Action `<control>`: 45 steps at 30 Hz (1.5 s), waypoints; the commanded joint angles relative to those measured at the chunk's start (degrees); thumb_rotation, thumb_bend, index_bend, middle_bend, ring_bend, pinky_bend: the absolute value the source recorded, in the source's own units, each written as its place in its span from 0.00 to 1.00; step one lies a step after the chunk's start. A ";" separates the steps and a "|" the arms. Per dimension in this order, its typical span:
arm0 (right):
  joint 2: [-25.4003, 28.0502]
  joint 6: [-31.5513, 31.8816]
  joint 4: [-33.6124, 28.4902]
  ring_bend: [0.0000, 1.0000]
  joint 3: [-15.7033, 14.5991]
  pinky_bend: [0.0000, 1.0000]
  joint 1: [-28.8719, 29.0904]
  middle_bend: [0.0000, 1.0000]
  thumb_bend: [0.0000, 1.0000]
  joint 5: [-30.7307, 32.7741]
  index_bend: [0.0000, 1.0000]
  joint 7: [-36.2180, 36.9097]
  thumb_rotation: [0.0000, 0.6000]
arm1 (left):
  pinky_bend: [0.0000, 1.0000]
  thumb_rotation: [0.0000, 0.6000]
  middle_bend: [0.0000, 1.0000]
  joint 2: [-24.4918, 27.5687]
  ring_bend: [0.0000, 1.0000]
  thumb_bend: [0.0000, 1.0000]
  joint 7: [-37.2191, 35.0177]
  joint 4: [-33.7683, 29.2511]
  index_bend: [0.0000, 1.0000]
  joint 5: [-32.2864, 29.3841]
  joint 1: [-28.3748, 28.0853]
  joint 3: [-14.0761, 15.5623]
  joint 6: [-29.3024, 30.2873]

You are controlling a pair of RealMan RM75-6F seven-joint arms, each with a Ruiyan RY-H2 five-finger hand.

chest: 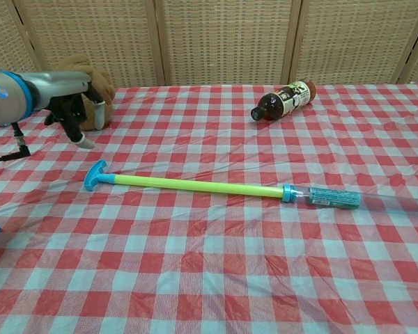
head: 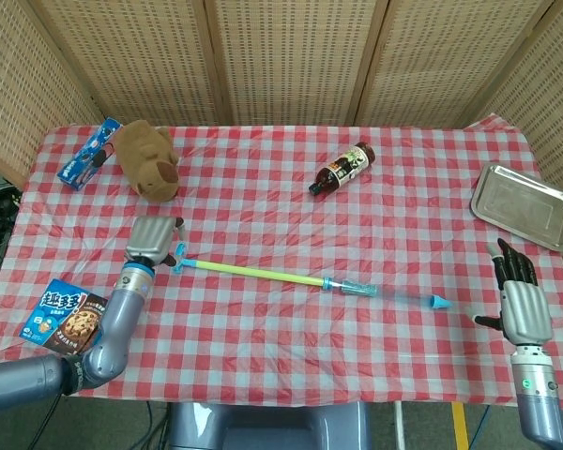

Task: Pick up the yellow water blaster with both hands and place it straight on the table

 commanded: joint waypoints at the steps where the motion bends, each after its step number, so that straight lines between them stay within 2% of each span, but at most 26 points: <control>1: 0.00 -0.20 0.08 0.00 -0.02 0.00 0.04 0.00 0.03 0.15 0.00 0.17 1.00 | 0.72 1.00 0.87 -2.34 0.82 0.25 1.83 2.89 0.47 -3.62 -3.10 1.04 -1.38; 5: -0.02 -0.37 0.23 0.00 -0.08 0.00 0.06 0.00 0.03 0.23 0.00 0.39 1.00 | 0.72 1.00 0.87 -3.68 0.82 0.30 2.52 4.85 0.44 -5.79 -4.82 2.23 -1.91; 13: -0.08 -0.77 0.53 0.00 -0.08 0.00 0.18 0.00 0.03 0.51 0.00 0.86 1.00 | 0.72 1.00 0.87 -5.37 0.82 0.30 2.81 7.55 0.41 -8.70 -7.07 3.91 -3.03; 25: -0.06 -1.41 0.94 0.00 -0.05 0.00 0.24 0.00 0.03 1.08 0.00 1.88 1.00 | 0.72 1.00 0.87 -9.30 0.82 0.31 2.40 12.52 0.42 -10.84 -9.81 7.33 -4.79; 45: -0.05 -1.48 1.04 0.00 -0.10 0.00 0.27 0.00 0.03 0.99 0.00 2.76 1.00 | 0.72 1.00 0.87 -11.08 0.82 0.31 0.68 15.85 0.46 -11.27 -11.20 9.36 -5.12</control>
